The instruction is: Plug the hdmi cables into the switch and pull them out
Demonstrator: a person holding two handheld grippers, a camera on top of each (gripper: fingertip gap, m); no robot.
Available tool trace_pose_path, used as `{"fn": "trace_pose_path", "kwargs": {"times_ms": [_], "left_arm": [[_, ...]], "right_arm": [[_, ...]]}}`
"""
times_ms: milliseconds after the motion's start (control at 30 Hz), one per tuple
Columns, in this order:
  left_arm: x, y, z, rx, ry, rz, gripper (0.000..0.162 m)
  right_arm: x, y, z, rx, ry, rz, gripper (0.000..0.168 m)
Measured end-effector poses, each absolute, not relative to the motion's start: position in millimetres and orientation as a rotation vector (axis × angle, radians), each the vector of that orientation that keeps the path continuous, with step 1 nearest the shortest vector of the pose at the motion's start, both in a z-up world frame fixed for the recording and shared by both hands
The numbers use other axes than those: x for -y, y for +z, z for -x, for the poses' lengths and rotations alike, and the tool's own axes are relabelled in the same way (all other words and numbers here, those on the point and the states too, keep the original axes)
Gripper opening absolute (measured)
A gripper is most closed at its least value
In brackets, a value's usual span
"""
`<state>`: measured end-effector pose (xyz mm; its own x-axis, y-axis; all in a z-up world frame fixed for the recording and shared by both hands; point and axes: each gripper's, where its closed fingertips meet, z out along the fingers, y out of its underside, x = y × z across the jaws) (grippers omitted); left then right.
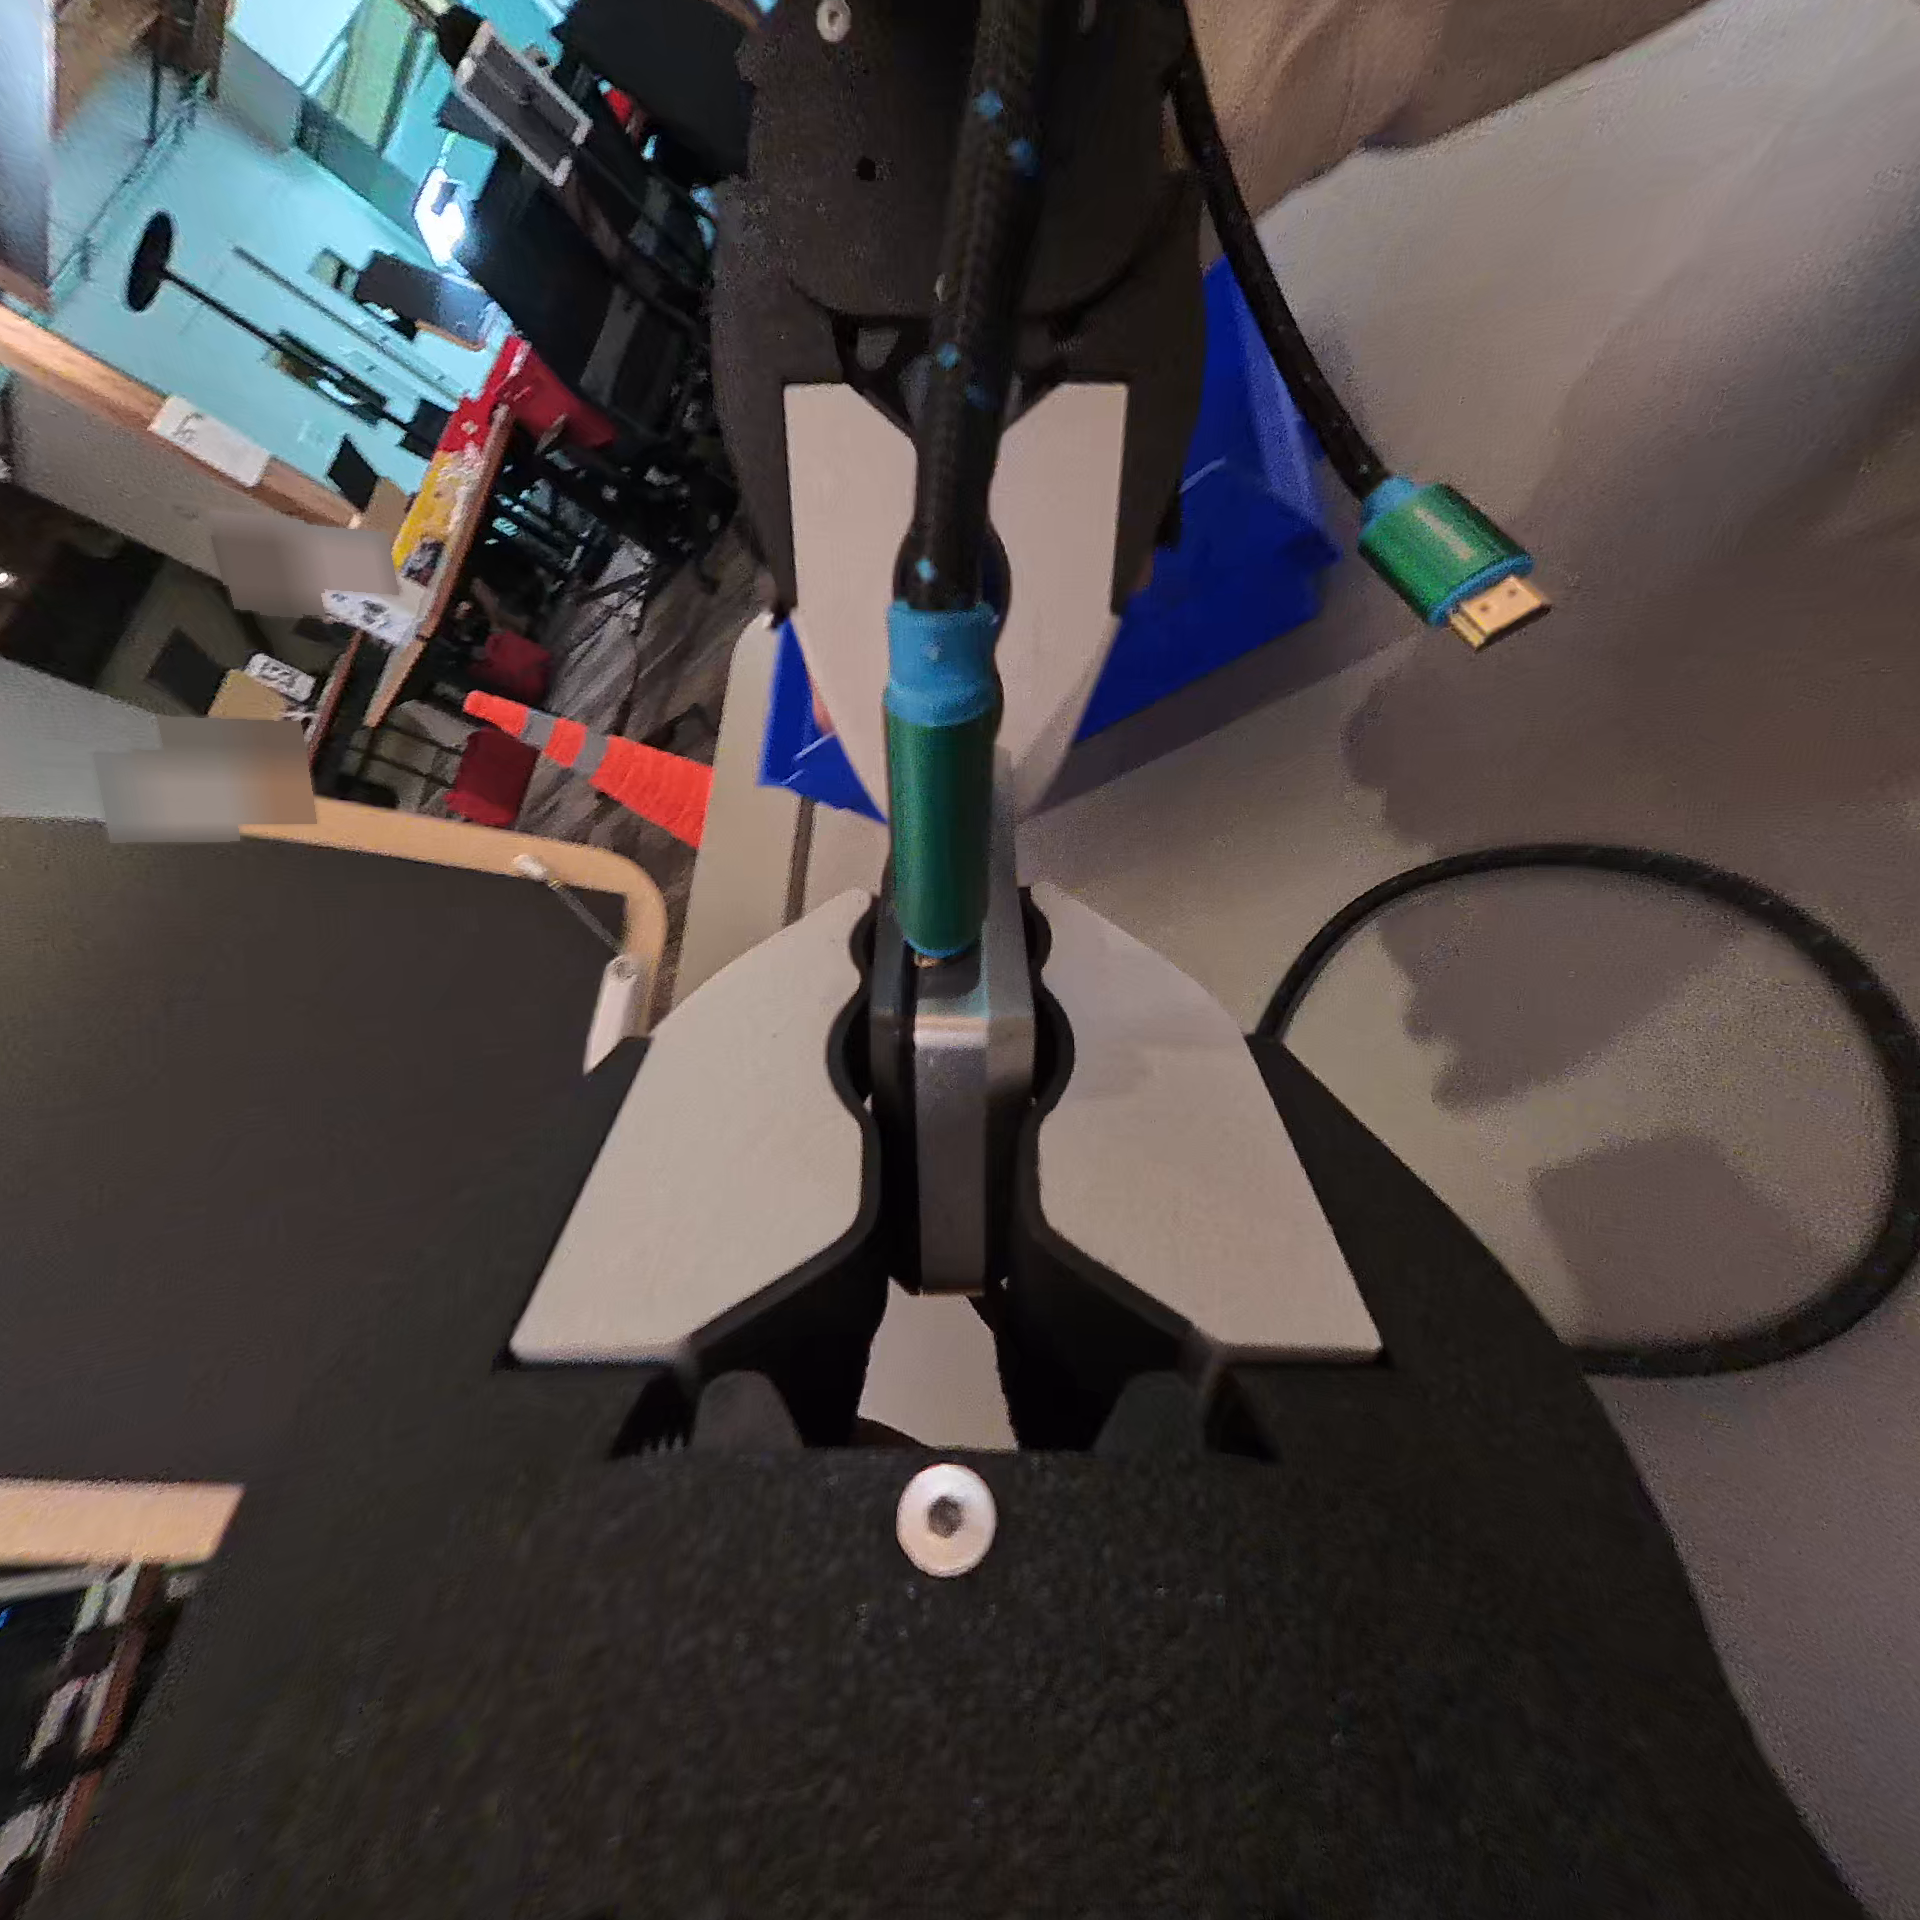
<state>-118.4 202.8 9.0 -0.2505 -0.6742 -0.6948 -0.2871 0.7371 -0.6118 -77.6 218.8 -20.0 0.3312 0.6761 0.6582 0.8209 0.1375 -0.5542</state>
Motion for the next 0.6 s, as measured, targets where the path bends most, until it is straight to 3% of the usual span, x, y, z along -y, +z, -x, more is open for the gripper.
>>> {"fn": "trace_pose_path", "kwargs": {"times_ms": [133, 300, 400, 500, 600], "left_arm": [[-243.5, 33.5, 154.1, -1.710, -0.266, 0.726, 0.023], [-270.0, 54.9, 183.3, -1.497, -0.166, 0.665, 0.023], [-274.2, 56.9, 192.0, -1.381, -0.143, 0.679, 0.023], [-269.6, 54.4, 195.4, -1.303, -0.226, 0.698, 0.023], [-266.6, 45.8, 189.7, -1.306, -0.266, 0.707, 0.023]], "right_arm": [[-250.5, 0.1, -19.5, 0.865, -0.342, 1.948, 0.031], [-231.9, 9.6, -13.5, 0.334, 0.315, 2.125, 0.047], [-207.6, -22.1, 9.2, 0.289, 0.482, 2.188, 0.057], [-182.1, -62.3, 49.3, 0.335, 0.622, 2.147, 0.047], [-168.8, -122.3, 93.0, 0.407, 0.721, 2.231, 0.048]]}}
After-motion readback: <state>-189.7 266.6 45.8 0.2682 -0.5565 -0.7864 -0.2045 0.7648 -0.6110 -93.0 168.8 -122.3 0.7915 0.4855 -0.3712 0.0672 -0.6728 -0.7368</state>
